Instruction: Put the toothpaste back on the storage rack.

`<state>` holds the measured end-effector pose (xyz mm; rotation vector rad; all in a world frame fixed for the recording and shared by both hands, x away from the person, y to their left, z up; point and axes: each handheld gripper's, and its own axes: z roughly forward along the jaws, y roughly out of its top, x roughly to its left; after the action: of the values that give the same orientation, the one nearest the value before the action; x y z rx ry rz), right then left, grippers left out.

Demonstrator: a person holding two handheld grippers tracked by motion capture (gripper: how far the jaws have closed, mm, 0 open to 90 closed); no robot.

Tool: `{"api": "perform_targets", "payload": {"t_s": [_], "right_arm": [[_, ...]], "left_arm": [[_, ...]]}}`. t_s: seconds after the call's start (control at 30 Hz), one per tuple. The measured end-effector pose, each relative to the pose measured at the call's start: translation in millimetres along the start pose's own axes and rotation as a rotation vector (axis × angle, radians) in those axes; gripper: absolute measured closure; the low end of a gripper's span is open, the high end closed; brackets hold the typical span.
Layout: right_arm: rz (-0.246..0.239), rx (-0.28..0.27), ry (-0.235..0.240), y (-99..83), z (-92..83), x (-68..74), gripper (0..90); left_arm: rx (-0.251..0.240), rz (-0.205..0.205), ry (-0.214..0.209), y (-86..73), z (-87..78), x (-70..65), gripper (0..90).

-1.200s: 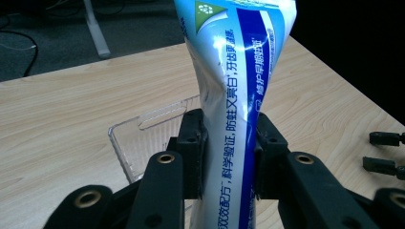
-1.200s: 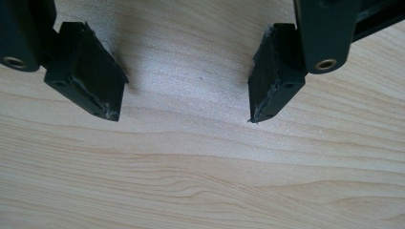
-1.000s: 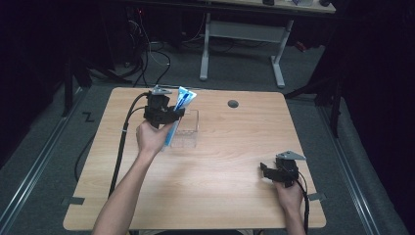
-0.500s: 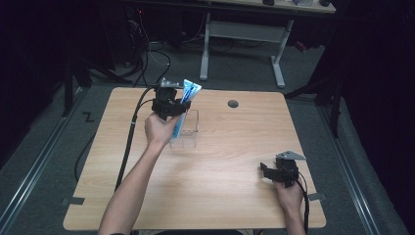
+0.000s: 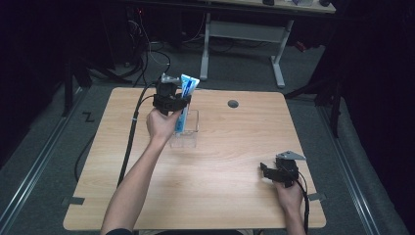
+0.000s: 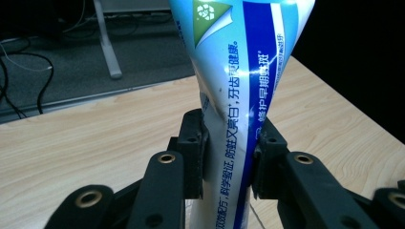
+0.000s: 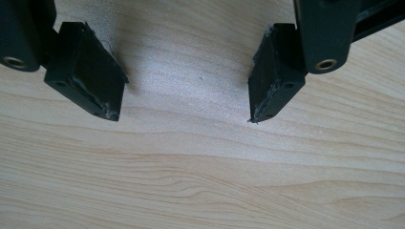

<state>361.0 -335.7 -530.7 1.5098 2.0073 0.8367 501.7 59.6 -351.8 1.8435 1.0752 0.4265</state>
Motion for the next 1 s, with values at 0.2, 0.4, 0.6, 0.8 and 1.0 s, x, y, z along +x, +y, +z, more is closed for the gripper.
{"api": "perform_targets", "payload": {"t_s": [0.2,0.4,0.6,0.8,1.0], "right_arm": [[0.0,0.0,0.0,0.0,0.0,0.0,28.6],[0.0,0.0,0.0,0.0,0.0,0.0,28.6],[0.0,0.0,0.0,0.0,0.0,0.0,28.6],[0.0,0.0,0.0,0.0,0.0,0.0,28.6],[0.0,0.0,0.0,0.0,0.0,0.0,28.6]], "left_arm": [[-0.019,0.008,0.014,2.3,0.7,-0.9,70.7],[-0.018,0.017,0.028,0.3,3.0,-0.3,70.7],[-0.006,0.018,0.035,-3.2,6.3,1.5,70.7],[-0.007,0.018,0.041,-6.6,7.7,3.1,70.6],[-0.008,0.024,0.046,-6.6,7.5,3.6,70.4]]}}
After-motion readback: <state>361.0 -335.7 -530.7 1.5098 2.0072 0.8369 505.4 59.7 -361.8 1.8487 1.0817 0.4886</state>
